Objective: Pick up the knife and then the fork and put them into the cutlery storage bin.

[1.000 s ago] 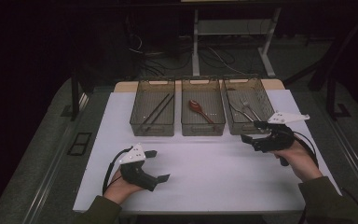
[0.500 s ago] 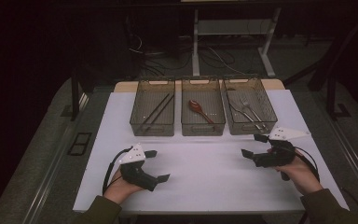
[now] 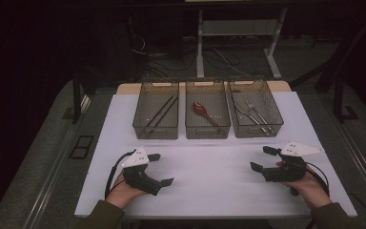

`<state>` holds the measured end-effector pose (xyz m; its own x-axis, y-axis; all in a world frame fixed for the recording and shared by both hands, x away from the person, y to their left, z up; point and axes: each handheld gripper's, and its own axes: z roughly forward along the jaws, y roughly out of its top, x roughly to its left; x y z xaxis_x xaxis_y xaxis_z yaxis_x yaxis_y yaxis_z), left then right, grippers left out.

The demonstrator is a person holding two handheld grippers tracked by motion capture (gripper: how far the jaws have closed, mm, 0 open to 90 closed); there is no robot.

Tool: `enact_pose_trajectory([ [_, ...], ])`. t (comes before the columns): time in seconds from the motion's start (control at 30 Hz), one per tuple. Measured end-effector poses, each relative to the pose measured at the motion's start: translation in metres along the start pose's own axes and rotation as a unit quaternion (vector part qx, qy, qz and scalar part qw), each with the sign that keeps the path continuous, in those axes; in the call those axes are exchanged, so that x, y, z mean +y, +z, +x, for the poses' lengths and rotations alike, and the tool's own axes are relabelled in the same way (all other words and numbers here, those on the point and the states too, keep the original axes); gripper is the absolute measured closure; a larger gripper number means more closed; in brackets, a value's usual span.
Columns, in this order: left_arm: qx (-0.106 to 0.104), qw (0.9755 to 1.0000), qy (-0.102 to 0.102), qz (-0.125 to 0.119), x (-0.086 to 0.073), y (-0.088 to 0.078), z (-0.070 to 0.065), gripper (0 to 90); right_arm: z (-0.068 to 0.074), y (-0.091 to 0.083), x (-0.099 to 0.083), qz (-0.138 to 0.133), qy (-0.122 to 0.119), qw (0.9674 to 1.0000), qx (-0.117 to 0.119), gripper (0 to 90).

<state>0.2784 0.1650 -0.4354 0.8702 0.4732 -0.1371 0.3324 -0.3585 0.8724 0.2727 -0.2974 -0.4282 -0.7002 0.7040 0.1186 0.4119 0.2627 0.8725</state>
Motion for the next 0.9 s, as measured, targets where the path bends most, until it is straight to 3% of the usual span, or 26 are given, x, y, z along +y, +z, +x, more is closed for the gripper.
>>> enact_pose_trajectory([
  [0.47, 0.001, 1.0, 0.0, 0.0, 0.0, -0.001, 0.0, 0.0, 0.003, -0.008, -0.013, 0.004, -0.001, 0.9999, -0.012, 17.1],
  [0.9, 0.003, 1.0, -0.002, 0.002, -0.001, -0.001, 0.0, 0.0, 0.004, -0.004, -0.019, 0.032, -0.021, 0.9991, -0.017, 17.1],
])
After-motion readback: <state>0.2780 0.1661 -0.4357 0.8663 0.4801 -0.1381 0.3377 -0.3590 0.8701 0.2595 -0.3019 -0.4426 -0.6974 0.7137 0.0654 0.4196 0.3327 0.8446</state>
